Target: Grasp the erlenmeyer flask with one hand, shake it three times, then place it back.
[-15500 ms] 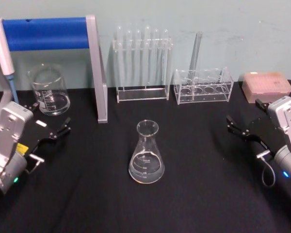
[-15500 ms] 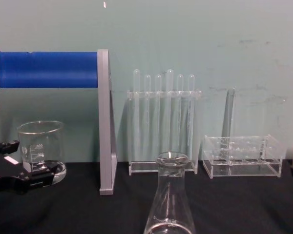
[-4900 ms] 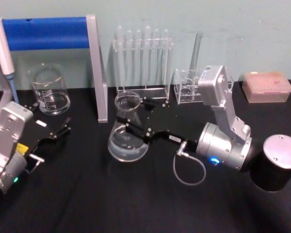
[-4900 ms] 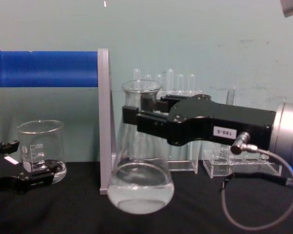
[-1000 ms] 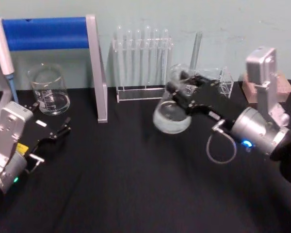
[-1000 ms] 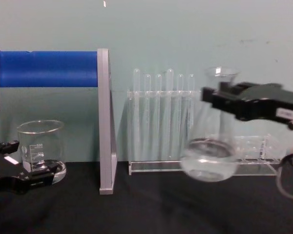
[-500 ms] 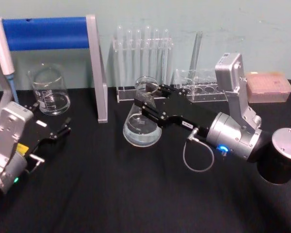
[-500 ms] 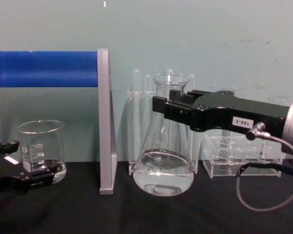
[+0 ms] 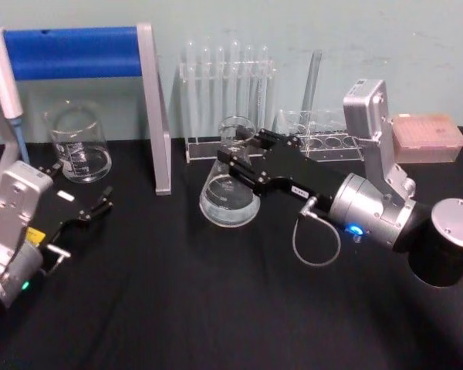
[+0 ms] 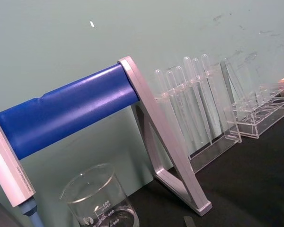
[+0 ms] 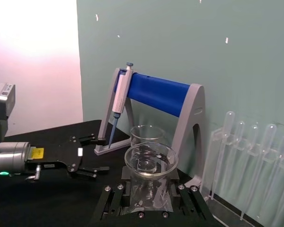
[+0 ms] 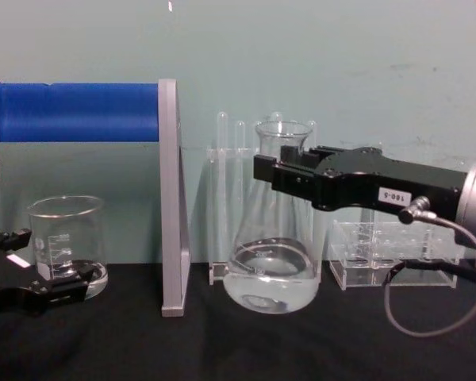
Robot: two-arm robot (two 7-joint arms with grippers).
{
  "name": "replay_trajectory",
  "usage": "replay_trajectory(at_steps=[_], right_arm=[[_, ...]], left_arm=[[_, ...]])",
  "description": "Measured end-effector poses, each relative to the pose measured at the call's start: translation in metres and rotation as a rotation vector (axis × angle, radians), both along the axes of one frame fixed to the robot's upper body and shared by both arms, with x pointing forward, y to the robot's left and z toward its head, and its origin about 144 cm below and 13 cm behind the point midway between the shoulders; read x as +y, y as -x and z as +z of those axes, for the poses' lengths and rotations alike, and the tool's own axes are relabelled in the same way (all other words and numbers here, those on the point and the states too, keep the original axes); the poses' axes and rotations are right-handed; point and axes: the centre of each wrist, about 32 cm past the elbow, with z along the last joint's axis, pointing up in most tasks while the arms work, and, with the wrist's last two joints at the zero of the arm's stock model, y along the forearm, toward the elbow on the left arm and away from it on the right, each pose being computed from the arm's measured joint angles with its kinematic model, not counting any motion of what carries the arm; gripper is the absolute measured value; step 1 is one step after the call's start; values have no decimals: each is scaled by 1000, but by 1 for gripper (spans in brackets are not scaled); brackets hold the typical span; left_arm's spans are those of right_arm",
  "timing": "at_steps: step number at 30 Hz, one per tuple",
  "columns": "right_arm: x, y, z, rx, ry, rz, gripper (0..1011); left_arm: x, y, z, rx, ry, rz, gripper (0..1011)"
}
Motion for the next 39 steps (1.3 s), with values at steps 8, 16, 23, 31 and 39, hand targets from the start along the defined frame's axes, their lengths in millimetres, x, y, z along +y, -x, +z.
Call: replay_trajectory(at_steps=[8,16,23,31,39], right_arm=[[-4,-4,-4,11,10,-15,456],[-7,-7,-18,21,46,-20,453],[-9,-10,-33,36,72,-12,453],[-8,-11,-43,42,78,10,456],[-6,-14,-52,39,71,46,453]], left_arm=[[0,0,0,0,0,0,1001],[0,0,0,0,0,0,1001],[0,0,0,0,0,0,1001],[0,0,0,0,0,0,1001],[0,0,0,0,0,0,1001]])
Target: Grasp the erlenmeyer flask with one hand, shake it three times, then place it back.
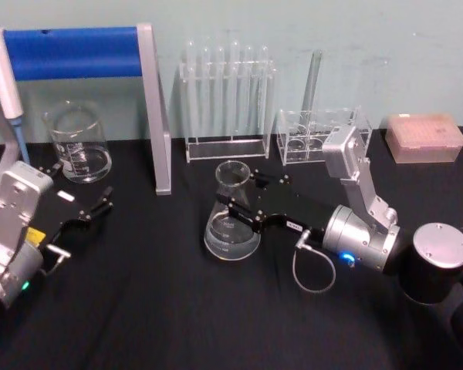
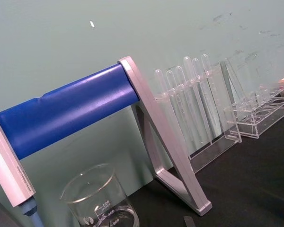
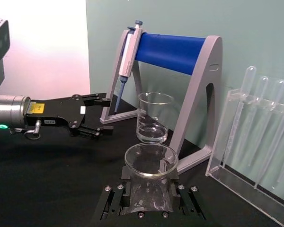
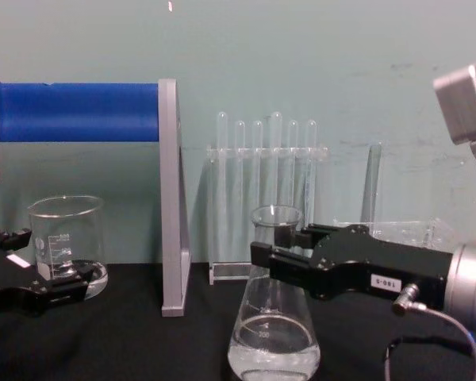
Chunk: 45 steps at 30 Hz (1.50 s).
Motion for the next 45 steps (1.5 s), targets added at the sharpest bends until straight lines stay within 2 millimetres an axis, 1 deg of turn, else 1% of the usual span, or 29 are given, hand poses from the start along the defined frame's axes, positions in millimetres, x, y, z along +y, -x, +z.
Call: replay_trajectory(at_steps=[14,45], right_arm=[[1,-3,-10,29,7,18,453],[2,-3,-12,57,26,20,453]], left_arm=[[0,0,0,0,0,0,1001],[0,0,0,0,0,0,1001]])
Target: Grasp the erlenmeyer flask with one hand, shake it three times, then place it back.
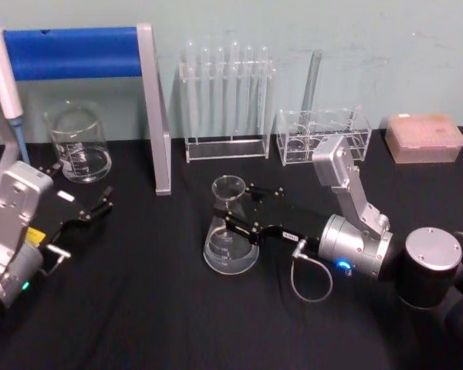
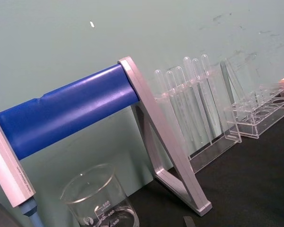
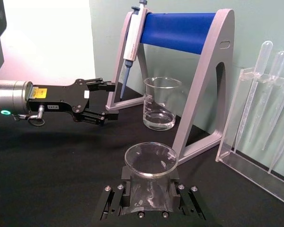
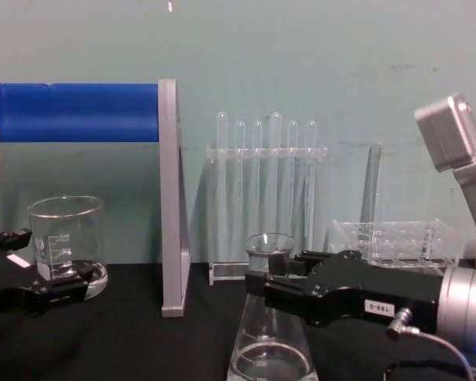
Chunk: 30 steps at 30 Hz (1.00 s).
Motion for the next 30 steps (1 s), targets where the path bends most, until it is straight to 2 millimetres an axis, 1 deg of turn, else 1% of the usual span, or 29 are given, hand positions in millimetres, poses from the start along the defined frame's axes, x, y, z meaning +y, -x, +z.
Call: replay_trajectory(at_steps=[23,25,27,29,30], right_arm=[[0,0,0,-1,2,-1,457],[0,0,0,0,3,-2,534],[0,0,0,0,3,-2,572],[0,0,0,0,3,-2,656],[0,0,0,0,3,-2,677]], left_arm=[[0,0,0,0,0,0,1001],[0,0,0,0,0,0,1001],[0,0,0,0,0,0,1001],[0,0,0,0,0,0,1001],[0,0,0,0,0,0,1001]])
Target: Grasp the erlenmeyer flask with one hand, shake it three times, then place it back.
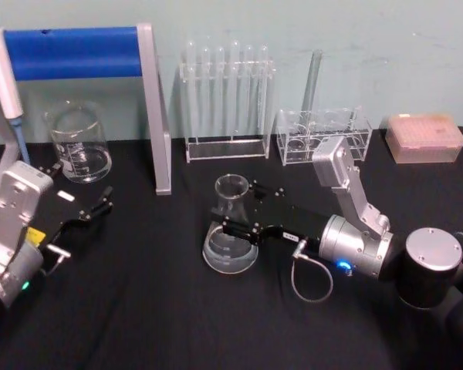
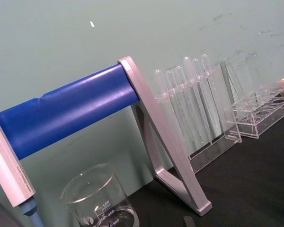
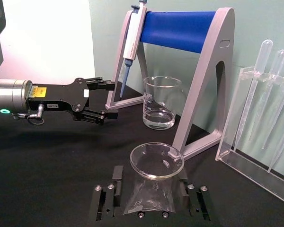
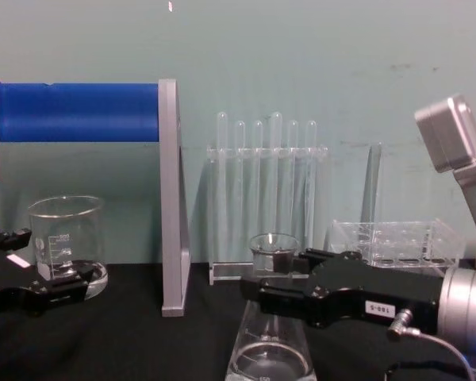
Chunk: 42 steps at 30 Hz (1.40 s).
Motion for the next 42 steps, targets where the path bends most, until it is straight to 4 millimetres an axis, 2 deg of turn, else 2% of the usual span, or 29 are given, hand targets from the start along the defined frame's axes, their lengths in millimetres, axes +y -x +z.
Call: replay_trajectory(at_steps=[1,2,6,12,30,37,42], right_arm=[[0,0,0,0,0,0,687],[0,0,0,0,0,0,754],[0,0,0,0,0,0,865],[0,0,0,0,0,0,1003],[-2,0,0,4,8,1,1000],[-11,4,-2,24,31,-7,1000],[-26,10,-1,43,52,-21,1000]], left_arm=[[0,0,0,0,0,0,1001],[0,0,0,0,0,0,1001],[0,0,0,0,0,0,1001],[0,0,0,0,0,0,1001],[0,0,0,0,0,0,1001],[0,0,0,0,0,0,1001],[0,0,0,0,0,0,1001]])
